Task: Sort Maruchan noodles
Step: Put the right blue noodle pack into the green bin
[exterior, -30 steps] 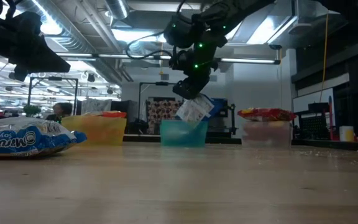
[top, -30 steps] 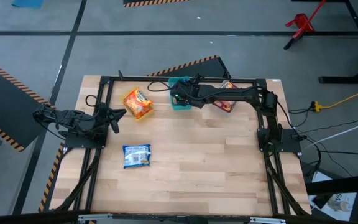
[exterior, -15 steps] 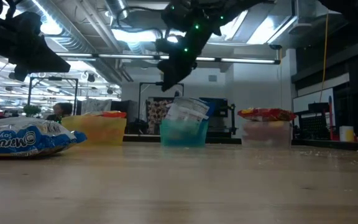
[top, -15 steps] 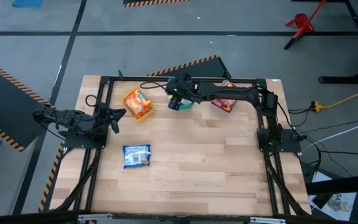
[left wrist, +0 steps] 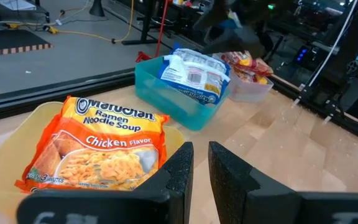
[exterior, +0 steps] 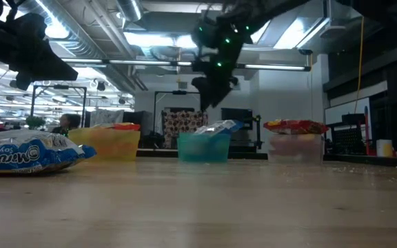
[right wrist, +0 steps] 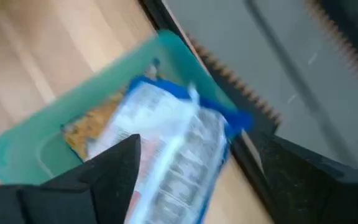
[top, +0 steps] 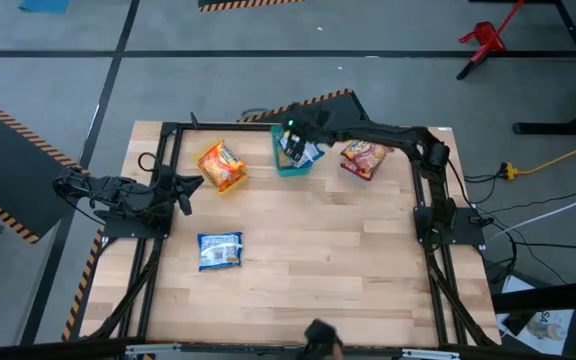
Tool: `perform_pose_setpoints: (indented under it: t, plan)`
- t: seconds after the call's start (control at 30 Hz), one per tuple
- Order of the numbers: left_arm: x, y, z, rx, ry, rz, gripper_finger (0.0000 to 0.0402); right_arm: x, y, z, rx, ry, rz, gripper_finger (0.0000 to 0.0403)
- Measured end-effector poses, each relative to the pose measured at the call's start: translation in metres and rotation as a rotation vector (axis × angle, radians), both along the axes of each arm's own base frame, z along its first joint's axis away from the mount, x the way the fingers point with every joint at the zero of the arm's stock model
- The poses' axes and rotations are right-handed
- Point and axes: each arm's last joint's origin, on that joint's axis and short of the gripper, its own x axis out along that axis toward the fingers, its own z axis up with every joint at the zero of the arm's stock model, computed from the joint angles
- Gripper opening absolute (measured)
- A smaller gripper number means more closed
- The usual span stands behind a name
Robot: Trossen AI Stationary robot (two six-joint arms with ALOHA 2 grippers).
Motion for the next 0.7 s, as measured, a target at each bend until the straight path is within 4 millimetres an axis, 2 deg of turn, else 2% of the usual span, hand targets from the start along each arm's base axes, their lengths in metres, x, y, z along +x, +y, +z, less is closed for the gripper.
perform_pose_setpoints:
  t: [0.17,0.3,0.43,0.7]
  plan:
    - [0.0,0.0,0.0,-0.001,0.0,-0.001,0.0044,-0.025,-0.039,-0.005,0.176,-0.051,-0.114,0.032]
    - [0.0,0.0,0.0,-0.001,-0.001,-0.001,0.0044,-0.042,-0.061,-0.008,0.382,-0.132,-0.114,0.0321]
    - [0.0,0.0,0.0,-0.001,0.0,-0.001,0.0044,-0.048,-0.065,-0.02,0.528,-0.165,-0.069,0.0321]
    - [0.0,0.0,0.0,-0.001,0.0,0.0,0.0044,-0.051,-0.06,-0.036,0.584,-0.141,-0.008,0.0318]
